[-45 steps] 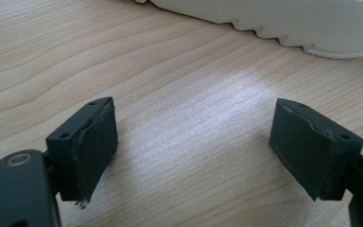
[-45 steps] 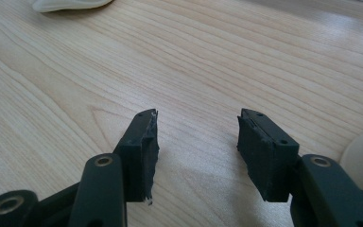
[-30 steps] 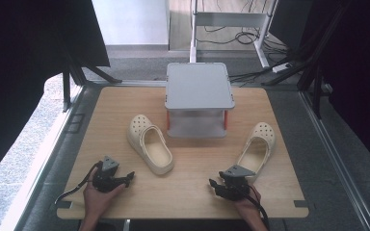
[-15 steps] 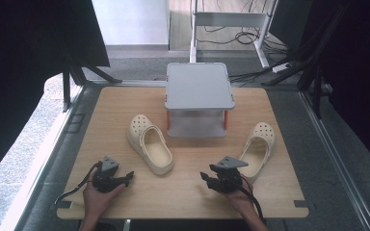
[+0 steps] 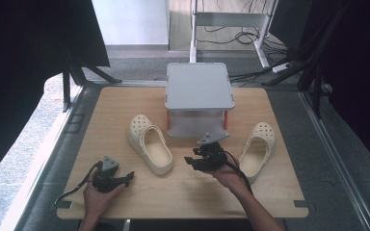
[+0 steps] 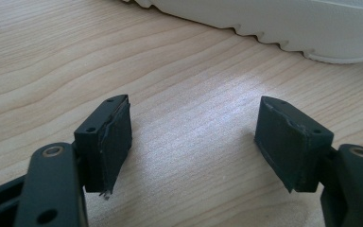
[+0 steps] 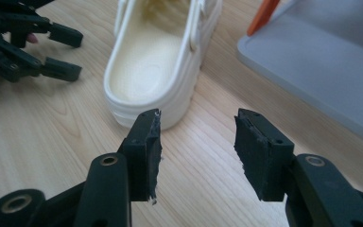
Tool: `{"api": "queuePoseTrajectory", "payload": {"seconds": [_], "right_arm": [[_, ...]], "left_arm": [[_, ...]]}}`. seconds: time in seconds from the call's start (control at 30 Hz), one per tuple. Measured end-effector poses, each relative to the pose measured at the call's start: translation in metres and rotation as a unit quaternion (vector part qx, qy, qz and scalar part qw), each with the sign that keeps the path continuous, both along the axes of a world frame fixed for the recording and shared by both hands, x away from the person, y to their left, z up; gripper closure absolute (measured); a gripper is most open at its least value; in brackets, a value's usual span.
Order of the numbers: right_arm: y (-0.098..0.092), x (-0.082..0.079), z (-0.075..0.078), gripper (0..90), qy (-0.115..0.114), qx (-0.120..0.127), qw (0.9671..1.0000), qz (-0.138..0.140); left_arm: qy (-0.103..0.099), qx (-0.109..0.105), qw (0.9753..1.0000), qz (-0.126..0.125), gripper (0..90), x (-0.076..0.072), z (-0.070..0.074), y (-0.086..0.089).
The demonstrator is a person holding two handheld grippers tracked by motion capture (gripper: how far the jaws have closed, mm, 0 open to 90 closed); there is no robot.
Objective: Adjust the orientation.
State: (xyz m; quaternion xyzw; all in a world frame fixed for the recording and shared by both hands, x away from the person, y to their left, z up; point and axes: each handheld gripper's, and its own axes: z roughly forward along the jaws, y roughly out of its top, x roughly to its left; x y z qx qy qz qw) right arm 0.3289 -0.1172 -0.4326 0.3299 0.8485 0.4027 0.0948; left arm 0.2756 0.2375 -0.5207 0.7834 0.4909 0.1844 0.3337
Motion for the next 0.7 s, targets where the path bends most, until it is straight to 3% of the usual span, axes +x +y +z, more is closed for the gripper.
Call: {"api": "queuePoseTrajectory", "payload": {"seconds": [0.4,0.7], "right_arm": [[0.024,0.019,0.018,51.2,0.009,-0.007,0.9997,0.022],[0.053,0.033,0.029,50.8,0.014,-0.022,0.9987,0.043]], "left_arm": [[-0.001,0.001,1.0,-0.003,28.1,0.0,0.0,0.0],[0.0,0.001,1.0,-0.005,27.8,0.001,0.0,0.0]]}}
